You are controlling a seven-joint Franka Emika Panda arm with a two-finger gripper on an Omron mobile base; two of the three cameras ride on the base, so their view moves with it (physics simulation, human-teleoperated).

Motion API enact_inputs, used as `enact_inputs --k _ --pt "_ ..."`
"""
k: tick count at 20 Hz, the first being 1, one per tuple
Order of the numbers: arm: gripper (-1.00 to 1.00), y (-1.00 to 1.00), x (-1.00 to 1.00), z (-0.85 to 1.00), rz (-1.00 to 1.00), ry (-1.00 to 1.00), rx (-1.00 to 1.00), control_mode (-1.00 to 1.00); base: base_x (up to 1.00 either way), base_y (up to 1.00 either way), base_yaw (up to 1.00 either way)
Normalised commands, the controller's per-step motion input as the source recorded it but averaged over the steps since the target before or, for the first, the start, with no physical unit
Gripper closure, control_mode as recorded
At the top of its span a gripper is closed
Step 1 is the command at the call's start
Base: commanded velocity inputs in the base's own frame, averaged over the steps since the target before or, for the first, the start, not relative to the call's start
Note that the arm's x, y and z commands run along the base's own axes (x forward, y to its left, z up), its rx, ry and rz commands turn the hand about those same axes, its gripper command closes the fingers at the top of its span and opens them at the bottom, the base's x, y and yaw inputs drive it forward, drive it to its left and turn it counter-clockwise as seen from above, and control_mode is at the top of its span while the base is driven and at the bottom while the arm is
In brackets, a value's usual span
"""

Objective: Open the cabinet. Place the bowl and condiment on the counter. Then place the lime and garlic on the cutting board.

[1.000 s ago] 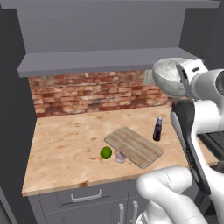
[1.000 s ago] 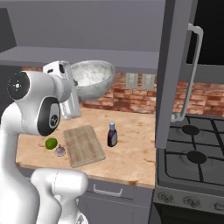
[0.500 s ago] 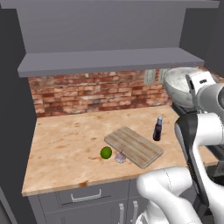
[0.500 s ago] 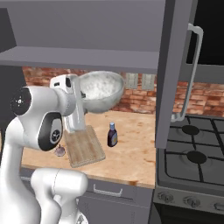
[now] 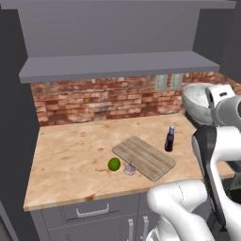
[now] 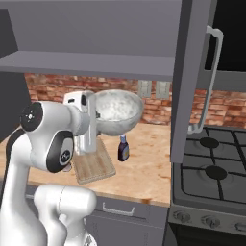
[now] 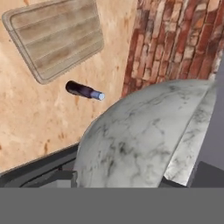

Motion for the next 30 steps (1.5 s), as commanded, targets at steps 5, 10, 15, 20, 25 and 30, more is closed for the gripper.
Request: enact_inputs --k 5,10,15,20,25,30 --pt "1.00 -0.22 0.00 -0.19 -0.02 0.04 0.07 -1.00 0.00 0.00 0.00" --pt "1.00 -0.20 -0.05 -0.29 -0.02 0.01 0.03 -1.00 0.00 0.00 0.00" --pt "1.00 -0.13 -0.07 -0.35 -0.01 0.00 0.00 -1.00 0.00 0.00 0.00" --pt "1.00 0.00 0.00 -0.39 -0.02 0.00 0.00 -1.00 0.00 0.00 0.00" --pt "1.00 -0.05 0.00 -0.30 -0.03 0.00 0.00 -1.00 0.00 0.00 0.00" --pt "1.00 -0.20 0.00 -0.27 0.00 0.00 0.00 -1.00 0.00 0.00 0.00"
